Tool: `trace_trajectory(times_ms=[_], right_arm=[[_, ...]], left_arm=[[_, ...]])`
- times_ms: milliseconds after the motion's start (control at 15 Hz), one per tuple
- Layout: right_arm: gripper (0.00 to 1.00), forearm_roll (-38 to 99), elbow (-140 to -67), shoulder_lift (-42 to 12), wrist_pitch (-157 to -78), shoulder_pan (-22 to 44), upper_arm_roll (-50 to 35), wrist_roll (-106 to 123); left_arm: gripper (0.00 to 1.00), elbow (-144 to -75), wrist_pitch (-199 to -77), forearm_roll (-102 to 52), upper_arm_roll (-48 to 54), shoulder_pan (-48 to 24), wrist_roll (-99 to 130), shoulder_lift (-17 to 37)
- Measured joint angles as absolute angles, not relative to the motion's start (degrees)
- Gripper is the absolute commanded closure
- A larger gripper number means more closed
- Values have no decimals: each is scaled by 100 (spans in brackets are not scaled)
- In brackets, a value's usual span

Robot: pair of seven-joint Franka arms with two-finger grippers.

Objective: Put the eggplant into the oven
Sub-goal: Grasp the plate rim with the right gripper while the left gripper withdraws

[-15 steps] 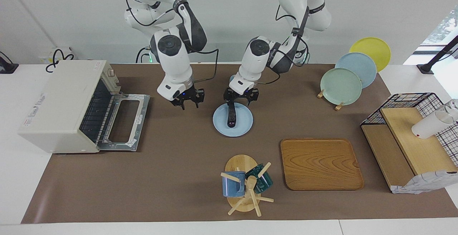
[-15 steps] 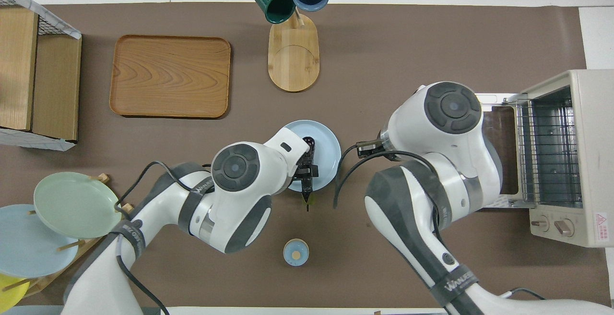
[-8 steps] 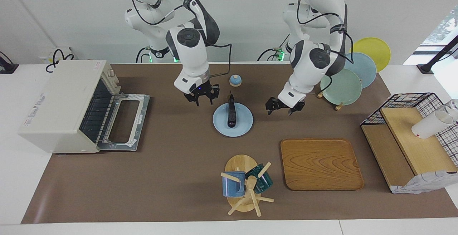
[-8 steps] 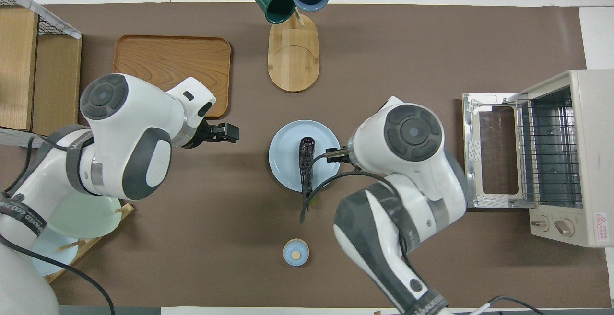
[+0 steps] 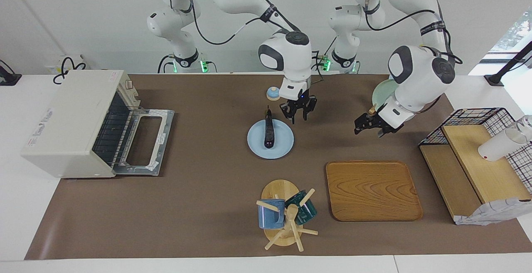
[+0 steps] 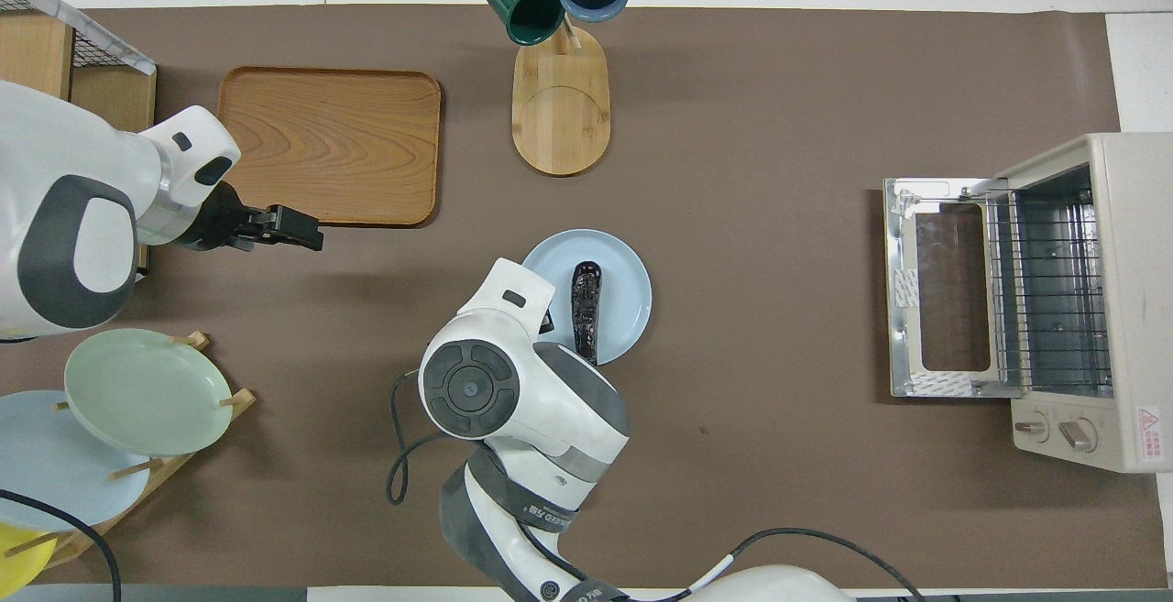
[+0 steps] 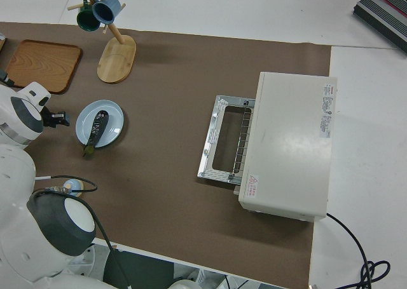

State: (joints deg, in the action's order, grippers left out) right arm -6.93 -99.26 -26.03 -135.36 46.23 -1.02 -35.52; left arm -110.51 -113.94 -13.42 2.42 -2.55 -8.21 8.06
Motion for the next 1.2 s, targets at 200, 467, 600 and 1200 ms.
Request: trace_trajectory(times_ms=[200,467,600,1200], right_arm=[[48,-933,-9966,-2679,-13564,4600,-74,-3444],[75,-1049,-10289,-2657,-14039,4573,-70,-3397],[86,-1050,-10454,-2647,-14193,4573,-70,-3395],[100,-1648,-10383,-2402,-13430,4549,-60,-3077]], left_arm=[[0,-10862,-11148,-1338,237,24,-1054,808],[0,-10503,-10842,-1232,209,93,-1075,795],[0,-10274,-10546,-1082,151,99,-1048,743],[0,-9473,-9342,-57,224,-229,85,227]])
